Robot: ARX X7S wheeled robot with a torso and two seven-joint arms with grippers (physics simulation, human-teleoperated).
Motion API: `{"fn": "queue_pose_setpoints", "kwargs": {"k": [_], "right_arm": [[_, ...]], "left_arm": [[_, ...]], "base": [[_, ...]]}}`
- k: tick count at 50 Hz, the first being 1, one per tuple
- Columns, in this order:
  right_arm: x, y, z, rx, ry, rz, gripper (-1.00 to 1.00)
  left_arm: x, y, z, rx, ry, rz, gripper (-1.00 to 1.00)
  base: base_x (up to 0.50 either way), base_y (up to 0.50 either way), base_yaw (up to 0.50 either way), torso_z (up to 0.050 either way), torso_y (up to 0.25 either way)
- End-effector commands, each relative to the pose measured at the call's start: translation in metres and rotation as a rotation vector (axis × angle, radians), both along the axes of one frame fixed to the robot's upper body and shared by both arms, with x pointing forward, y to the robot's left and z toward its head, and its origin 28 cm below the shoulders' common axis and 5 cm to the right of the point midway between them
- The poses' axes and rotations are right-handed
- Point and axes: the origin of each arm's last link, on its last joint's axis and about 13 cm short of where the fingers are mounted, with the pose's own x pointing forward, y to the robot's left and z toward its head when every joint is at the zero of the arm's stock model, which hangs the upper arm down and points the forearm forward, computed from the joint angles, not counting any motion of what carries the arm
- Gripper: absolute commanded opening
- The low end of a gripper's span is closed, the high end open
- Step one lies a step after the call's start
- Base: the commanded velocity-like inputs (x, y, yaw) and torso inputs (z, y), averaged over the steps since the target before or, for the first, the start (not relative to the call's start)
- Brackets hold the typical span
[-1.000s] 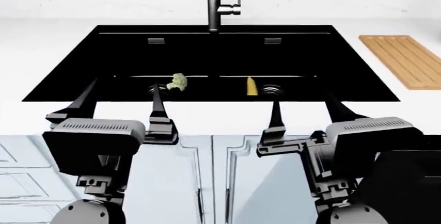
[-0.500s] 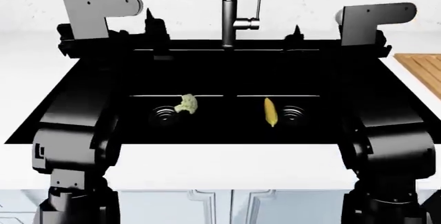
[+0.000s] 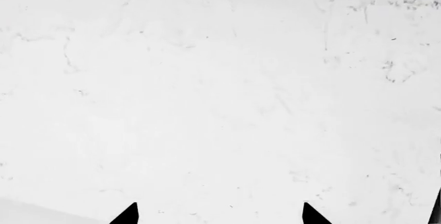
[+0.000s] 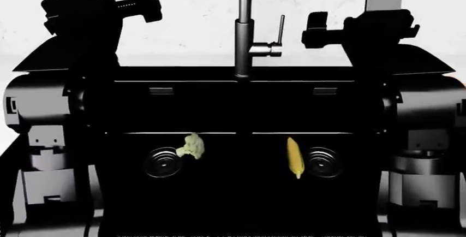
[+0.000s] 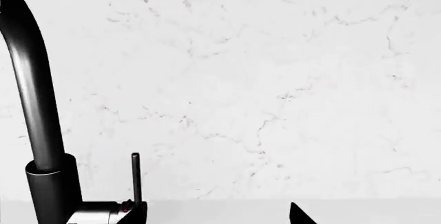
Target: Pick the vegetables from the sink and place them on the cutting board.
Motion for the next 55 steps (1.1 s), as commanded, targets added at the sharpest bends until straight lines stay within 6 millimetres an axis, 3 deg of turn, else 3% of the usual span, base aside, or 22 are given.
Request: {"fn": "queue_pose_setpoints", "kwargs": {"k": [1, 18, 22, 28, 32, 36, 38, 41, 51, 55], "right_arm": [[0.004, 0.001, 0.001, 0.002, 0.024, -0.002, 1.0], [-0.003, -0.005, 0.006, -0.027, 0.018, -0.008, 1.0], [-0.012, -0.008, 0.005, -0.094, 0.045, 0.027, 1.0], [-0.052, -0.026, 0.016, -0.226, 0.114, 0.131, 1.0], [-0.094, -0.029, 0.026, -0.331, 0.198, 0.291, 1.0], [-0.13, -0.048, 0.036, -0.473, 0.192, 0.103, 1.0], [-0.15, -0.044, 0.036, -0.535, 0.23, 0.171, 1.0], [-0.176, -0.036, 0.037, -0.565, 0.335, 0.427, 1.0], [-0.174, -0.036, 0.047, -0.646, 0.405, 0.528, 1.0], [-0.167, -0.03, 0.039, -0.65, 0.423, 0.568, 1.0]], "left_arm": [[0.0, 0.004, 0.003, -0.004, 0.023, 0.003, 1.0], [0.0, 0.006, 0.0, -0.009, 0.03, 0.007, 1.0], [-0.007, 0.008, -0.006, -0.024, 0.054, -0.061, 1.0], [-0.036, 0.01, -0.005, 0.048, 0.094, -0.227, 1.0], [-0.065, 0.011, -0.011, 0.198, 0.138, -0.416, 1.0], [-0.098, 0.019, -0.019, 0.4, 0.166, -0.569, 1.0], [-0.111, 0.023, -0.02, 0.475, 0.185, -0.626, 1.0], [-0.123, 0.029, -0.024, 0.548, 0.222, -0.698, 1.0], [-0.137, 0.054, -0.005, 0.71, 0.327, -0.783, 1.0], [-0.137, 0.051, -0.014, 0.741, 0.355, -0.822, 1.0]], "base": [[0.5, 0.0, 0.0, 0.0, 0.0], [0.5, 0.0, 0.0, 0.0, 0.001], [0.5, 0.0, 0.0, 0.0, 0.0], [0.5, 0.0, 0.0, 0.0, 0.0], [0.0, 0.0, 0.0, 0.0, 0.0], [0.0, 0.0, 0.0, 0.0, 0.0], [0.0, 0.0, 0.0, 0.0, 0.0], [0.0, 0.0, 0.0, 0.0, 0.0], [0.0, 0.0, 0.0, 0.0, 0.0], [0.0, 0.0, 0.0, 0.0, 0.0]]}}
